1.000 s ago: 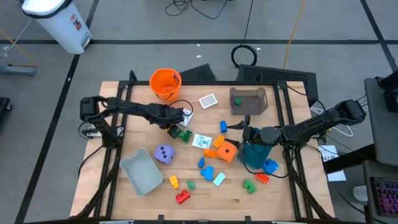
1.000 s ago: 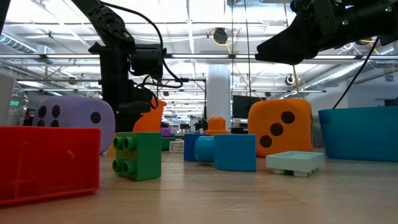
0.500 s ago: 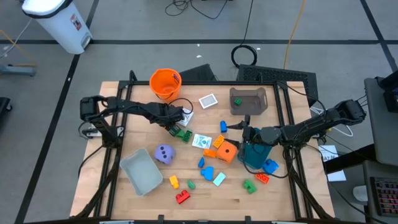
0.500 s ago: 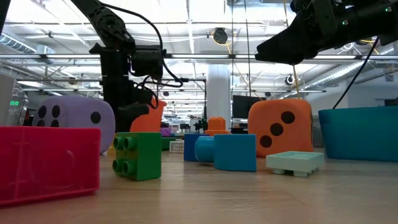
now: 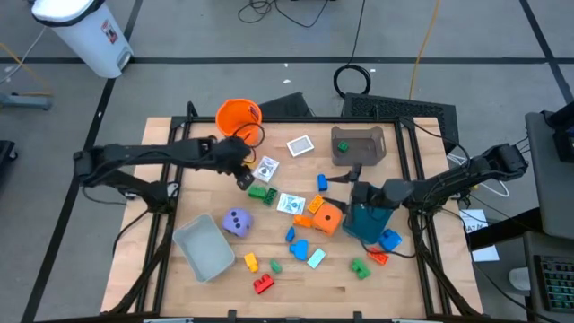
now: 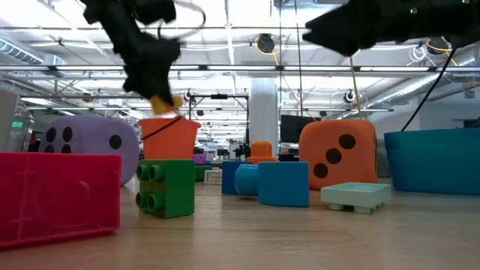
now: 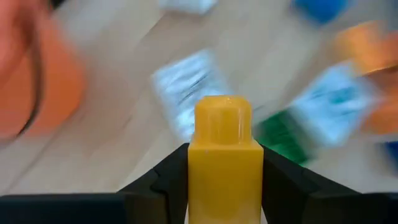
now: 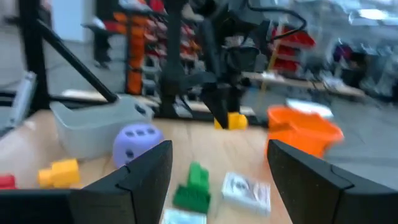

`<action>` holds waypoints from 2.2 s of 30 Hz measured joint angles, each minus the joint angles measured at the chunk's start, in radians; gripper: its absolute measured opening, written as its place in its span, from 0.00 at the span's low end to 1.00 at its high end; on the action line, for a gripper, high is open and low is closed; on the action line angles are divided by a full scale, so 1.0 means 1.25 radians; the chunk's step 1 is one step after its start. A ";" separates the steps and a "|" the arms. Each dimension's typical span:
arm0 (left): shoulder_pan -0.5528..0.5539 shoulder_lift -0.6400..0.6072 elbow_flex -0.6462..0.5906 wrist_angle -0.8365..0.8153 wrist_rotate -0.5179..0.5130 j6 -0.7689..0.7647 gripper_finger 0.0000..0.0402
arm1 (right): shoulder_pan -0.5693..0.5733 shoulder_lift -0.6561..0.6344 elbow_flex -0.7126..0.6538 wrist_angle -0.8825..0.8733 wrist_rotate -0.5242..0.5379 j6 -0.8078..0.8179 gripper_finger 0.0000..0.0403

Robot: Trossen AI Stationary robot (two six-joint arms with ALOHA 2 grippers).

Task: Pick & Place Toys
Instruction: Put the yellow game piece into the black bin

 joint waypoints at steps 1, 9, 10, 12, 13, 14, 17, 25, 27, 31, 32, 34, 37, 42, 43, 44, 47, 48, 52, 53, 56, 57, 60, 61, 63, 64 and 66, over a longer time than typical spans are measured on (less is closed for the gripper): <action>-0.008 -0.016 0.000 0.026 0.015 0.012 0.39 | -0.005 0.000 0.000 0.018 -0.024 -0.010 0.63; -0.088 -0.014 0.001 0.212 0.058 0.049 0.37 | -0.090 0.001 0.000 0.065 -0.222 0.065 0.63; -0.095 -0.003 0.001 0.229 0.063 0.054 0.37 | -0.099 0.007 0.000 0.069 -0.235 0.076 0.63; -0.107 0.023 0.000 0.274 0.069 0.060 0.39 | -0.115 0.023 0.000 0.085 -0.257 0.092 0.63; -0.112 0.036 0.000 0.302 0.070 0.061 0.39 | -0.120 0.033 0.000 0.094 -0.268 0.099 0.63; -0.115 0.048 0.000 0.326 0.070 0.062 0.39 | -0.125 0.045 0.000 0.114 -0.279 0.107 0.63; -0.123 0.088 0.000 0.391 0.083 0.074 0.39 | -0.141 0.089 0.000 0.169 -0.301 0.134 0.63; -0.131 0.188 0.066 0.458 0.133 0.101 0.36 | -0.161 0.219 0.017 0.302 -0.317 0.181 0.63; -0.142 0.219 0.103 0.442 0.134 0.126 0.37 | -0.162 0.247 0.031 0.315 -0.317 0.183 0.63; -0.164 0.280 0.192 0.390 0.135 0.171 0.38 | -0.162 0.295 0.052 0.346 -0.317 0.186 0.63; -0.168 0.293 0.214 0.375 0.132 0.180 0.38 | -0.162 0.303 0.055 0.355 -0.318 0.186 0.63; -0.176 0.315 0.251 0.348 0.130 0.198 0.38 | -0.162 0.312 0.056 0.369 -0.318 0.186 0.63; -0.186 0.332 0.284 0.334 0.130 0.222 0.39 | -0.162 0.314 0.056 0.370 -0.318 0.196 0.63; -0.194 0.333 0.298 0.327 0.119 0.246 0.39 | -0.162 0.314 0.050 0.373 -0.318 0.201 0.63; -0.196 0.333 0.299 0.326 0.111 0.252 0.39 | -0.162 0.314 0.046 0.379 -0.318 0.201 0.63; -0.199 0.333 0.301 0.326 0.105 0.257 0.39 | -0.162 0.314 0.043 0.382 -0.318 0.201 0.63; -0.204 0.333 0.301 0.331 0.081 0.275 0.39 | -0.162 0.314 0.037 0.386 -0.318 0.201 0.63; -0.206 0.333 0.301 0.332 0.076 0.279 0.39 | -0.162 0.314 0.035 0.389 -0.318 0.201 0.63; -0.211 0.333 0.301 0.345 0.066 0.290 0.39 | -0.162 0.314 0.034 0.402 -0.341 0.201 0.63; -0.212 0.333 0.301 0.349 0.066 0.291 0.39 | -0.162 0.314 0.034 0.404 -0.343 0.201 0.62; -0.212 0.333 0.301 0.359 0.066 0.294 0.39 | -0.162 0.314 0.034 0.408 -0.342 0.201 0.59; -0.212 0.333 0.301 0.361 0.065 0.296 0.39 | -0.162 0.314 0.034 0.408 -0.342 0.201 0.57; -0.212 0.333 0.301 0.365 0.066 0.299 0.39 | -0.162 0.314 0.034 0.408 -0.339 0.201 0.51; -0.212 0.333 0.301 0.367 0.066 0.300 0.39 | -0.162 0.313 0.034 0.408 -0.339 0.201 0.48; -0.213 0.333 0.301 0.368 0.066 0.306 0.39 | -0.162 0.313 0.034 0.409 -0.338 0.201 0.44; -0.213 0.333 0.301 0.370 0.066 0.308 0.39 | -0.162 0.313 0.034 0.409 -0.338 0.201 0.42; -0.212 0.333 0.301 0.376 0.066 0.311 0.39 | -0.162 0.313 0.034 0.410 -0.338 0.201 0.38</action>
